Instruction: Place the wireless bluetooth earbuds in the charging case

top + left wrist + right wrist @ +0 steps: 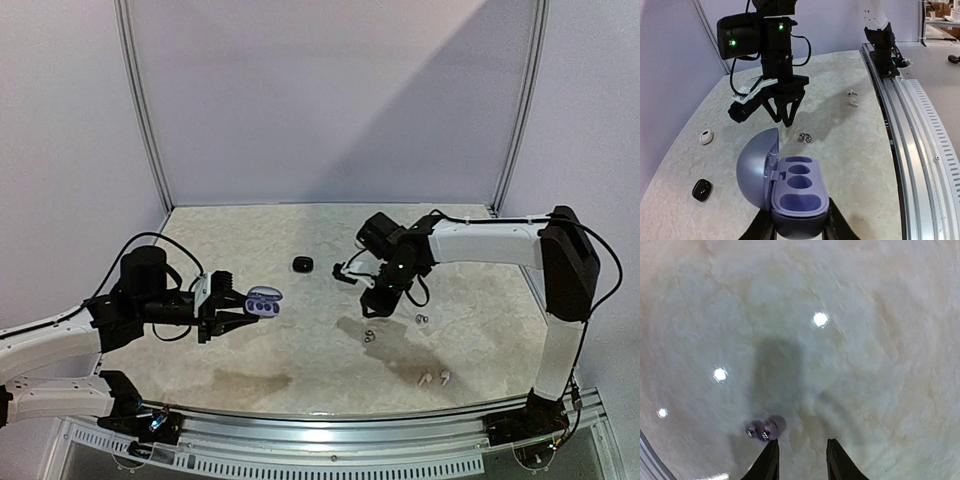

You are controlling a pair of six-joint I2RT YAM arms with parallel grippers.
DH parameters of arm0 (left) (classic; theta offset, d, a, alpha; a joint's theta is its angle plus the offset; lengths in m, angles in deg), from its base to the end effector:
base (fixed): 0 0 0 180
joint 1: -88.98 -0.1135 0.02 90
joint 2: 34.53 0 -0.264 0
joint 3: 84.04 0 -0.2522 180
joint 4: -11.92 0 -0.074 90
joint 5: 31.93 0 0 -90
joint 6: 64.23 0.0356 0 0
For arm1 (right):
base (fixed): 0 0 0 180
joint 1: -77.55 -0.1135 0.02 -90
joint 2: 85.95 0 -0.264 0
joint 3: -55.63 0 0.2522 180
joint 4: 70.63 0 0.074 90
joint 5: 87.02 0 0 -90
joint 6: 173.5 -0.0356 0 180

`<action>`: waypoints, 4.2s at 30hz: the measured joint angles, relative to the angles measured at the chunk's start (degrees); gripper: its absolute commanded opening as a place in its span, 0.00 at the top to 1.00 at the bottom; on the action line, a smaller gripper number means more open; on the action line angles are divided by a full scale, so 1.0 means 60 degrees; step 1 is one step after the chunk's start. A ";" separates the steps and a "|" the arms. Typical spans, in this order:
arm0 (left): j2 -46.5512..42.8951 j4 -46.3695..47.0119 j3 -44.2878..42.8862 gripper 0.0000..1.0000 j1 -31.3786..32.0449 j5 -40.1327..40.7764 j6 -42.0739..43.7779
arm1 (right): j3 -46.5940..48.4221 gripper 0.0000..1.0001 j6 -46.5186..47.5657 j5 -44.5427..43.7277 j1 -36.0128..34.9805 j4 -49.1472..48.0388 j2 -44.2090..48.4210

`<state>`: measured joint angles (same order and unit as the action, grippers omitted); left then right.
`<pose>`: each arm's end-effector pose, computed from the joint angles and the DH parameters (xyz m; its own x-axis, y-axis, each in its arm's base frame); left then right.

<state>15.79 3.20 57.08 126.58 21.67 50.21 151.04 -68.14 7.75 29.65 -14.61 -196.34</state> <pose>0.1416 -0.1357 0.2313 0.1372 0.3147 -0.9392 0.9619 0.1841 0.2022 0.2601 0.2923 0.1923 -0.4106 -0.8481 -0.3348 -0.8984 0.4390 -0.0104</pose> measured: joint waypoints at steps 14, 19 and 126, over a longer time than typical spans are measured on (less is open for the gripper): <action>-0.0004 0.0036 0.0000 1.00 -0.0004 -0.0004 -0.0004 | -0.2153 0.67 -0.5617 0.0878 0.0583 -0.0557 0.0594; -0.0040 0.0036 0.0000 1.00 -0.0004 0.0000 -0.0004 | -0.2441 0.69 -0.6787 0.1242 0.0594 -0.1195 0.0594; 0.2914 0.9963 0.1749 1.00 0.1279 0.5581 0.1013 | 0.3625 1.00 -1.6863 0.1472 -0.1228 -0.1257 0.1016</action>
<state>33.28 62.98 67.57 134.25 55.15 56.29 172.79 -169.32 16.58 22.29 -22.15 -190.24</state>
